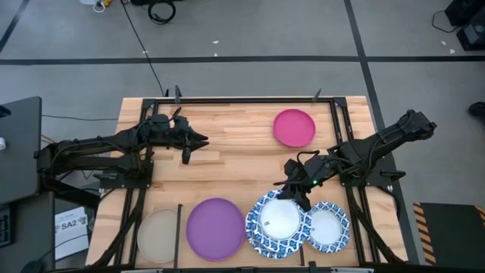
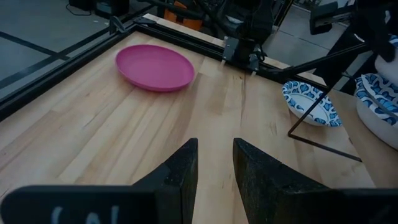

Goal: Place and stack plates onto a shelf
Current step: Stack the white bowl on top of the white bowls on the shelf

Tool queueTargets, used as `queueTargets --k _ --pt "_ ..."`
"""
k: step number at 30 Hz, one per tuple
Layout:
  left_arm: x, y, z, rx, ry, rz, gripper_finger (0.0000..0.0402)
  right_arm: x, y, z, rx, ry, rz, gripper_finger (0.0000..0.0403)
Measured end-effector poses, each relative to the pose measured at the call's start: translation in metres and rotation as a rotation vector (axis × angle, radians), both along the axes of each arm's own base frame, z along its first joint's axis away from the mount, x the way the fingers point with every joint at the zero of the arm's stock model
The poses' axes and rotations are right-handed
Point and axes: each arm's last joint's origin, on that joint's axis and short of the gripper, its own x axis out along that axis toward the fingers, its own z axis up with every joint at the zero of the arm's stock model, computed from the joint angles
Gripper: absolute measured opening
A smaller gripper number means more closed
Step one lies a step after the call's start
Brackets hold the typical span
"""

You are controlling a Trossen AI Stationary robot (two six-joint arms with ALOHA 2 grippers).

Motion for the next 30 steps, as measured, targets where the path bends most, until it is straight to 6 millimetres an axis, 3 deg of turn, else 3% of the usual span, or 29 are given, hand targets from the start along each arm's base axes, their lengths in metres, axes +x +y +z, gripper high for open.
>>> queueTargets --k 17,30 --pt "0.0000 -0.0001 0.0000 0.002 0.000 -0.001 0.0107 0.0002 -0.0003 0.0002 -0.026 -0.012 0.002 0.0115" --pt "0.0000 0.0000 0.0000 0.001 0.000 -0.001 0.0107 0.0003 -0.0007 0.0003 -0.039 -0.018 -0.004 0.0116"
